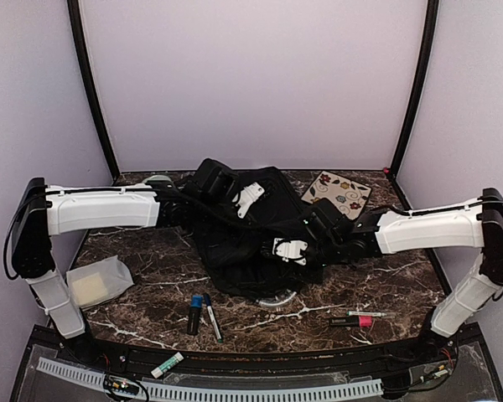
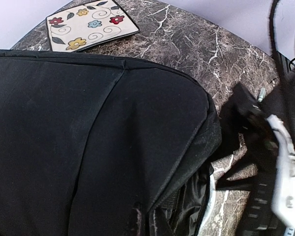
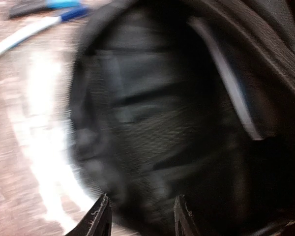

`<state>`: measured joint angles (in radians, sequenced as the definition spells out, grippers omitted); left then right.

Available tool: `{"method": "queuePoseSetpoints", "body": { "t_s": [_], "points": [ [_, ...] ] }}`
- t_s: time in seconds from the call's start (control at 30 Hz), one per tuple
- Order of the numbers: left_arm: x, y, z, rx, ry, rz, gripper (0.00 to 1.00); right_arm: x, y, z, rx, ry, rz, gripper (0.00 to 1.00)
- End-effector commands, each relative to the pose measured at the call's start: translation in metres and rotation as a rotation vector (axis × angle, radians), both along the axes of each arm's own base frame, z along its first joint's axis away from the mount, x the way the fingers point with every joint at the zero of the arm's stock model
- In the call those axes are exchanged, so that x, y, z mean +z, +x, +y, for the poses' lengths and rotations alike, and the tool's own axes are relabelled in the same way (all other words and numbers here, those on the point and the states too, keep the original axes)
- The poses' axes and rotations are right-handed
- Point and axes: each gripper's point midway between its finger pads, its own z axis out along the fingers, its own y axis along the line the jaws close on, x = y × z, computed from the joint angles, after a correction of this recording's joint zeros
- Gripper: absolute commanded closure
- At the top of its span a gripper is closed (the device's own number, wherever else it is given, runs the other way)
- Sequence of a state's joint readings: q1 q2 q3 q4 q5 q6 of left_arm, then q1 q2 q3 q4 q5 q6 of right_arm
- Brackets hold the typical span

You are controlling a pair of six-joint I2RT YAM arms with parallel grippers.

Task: Pack the student bag
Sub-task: Open the largest pocket of the student bag, then move the pencil case to the center of the board.

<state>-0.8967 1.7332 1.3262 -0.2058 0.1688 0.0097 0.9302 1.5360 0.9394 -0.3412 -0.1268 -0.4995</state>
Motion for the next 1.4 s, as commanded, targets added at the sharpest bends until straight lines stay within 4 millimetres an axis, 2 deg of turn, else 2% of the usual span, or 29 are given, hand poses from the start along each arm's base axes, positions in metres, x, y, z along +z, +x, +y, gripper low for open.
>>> {"method": "queuePoseSetpoints", "body": {
  "t_s": [0.0, 0.1, 0.17, 0.23, 0.37, 0.5, 0.57, 0.63, 0.77, 0.97, 1.07, 1.2, 1.37],
  "points": [
    [0.054, 0.003, 0.01, 0.029, -0.043, -0.053, 0.85, 0.007, 0.072, 0.012, -0.138, 0.002, -0.297, 0.56],
    [0.059, 0.006, 0.031, 0.11, 0.01, -0.063, 0.62, 0.01, 0.097, 0.016, -0.219, 0.017, -0.341, 0.56],
    [0.057, 0.008, 0.053, 0.199, 0.062, -0.067, 0.53, 0.013, 0.1, 0.019, -0.238, 0.036, -0.33, 0.55],
    [0.051, 0.013, 0.082, 0.329, 0.127, -0.062, 0.45, 0.015, 0.095, 0.02, -0.229, 0.061, -0.308, 0.55],
    [0.039, 0.024, 0.164, 0.689, 0.235, 0.01, 0.41, 0.018, 0.087, 0.018, -0.212, 0.079, -0.295, 0.54],
    [0.012, 0.016, 0.252, 1.008, 0.278, 0.176, 0.37, 0.021, 0.077, 0.022, -0.179, 0.097, -0.245, 0.54],
    [-0.003, 0.013, 0.288, 1.105, 0.281, 0.243, 0.38, 0.021, 0.072, 0.025, -0.163, 0.11, -0.218, 0.54],
    [-0.014, 0.009, 0.312, 1.156, 0.29, 0.28, 0.39, 0.021, 0.068, 0.028, -0.149, 0.117, -0.195, 0.54],
    [-0.03, 0.003, 0.337, 1.149, 0.373, 0.354, 0.4, 0.019, 0.066, 0.03, -0.143, 0.116, -0.176, 0.54],
    [-0.061, -0.012, 0.396, 1.193, 0.809, 0.444, 0.39, 0.018, 0.064, 0.031, -0.136, 0.11, -0.16, 0.54],
    [-0.081, -0.02, 0.403, 1.181, 0.817, 0.554, 0.39, 0.018, 0.063, 0.032, -0.133, 0.109, -0.154, 0.54],
    [-0.098, -0.014, 0.405, 1.171, 0.815, 0.571, 0.39, 0.019, 0.062, 0.033, -0.13, 0.113, -0.152, 0.54],
    [-0.118, -0.015, 0.41, 1.149, 0.883, 0.609, 0.51, 0.017, 0.061, 0.034, -0.127, 0.105, -0.149, 0.54]
  ]
}}
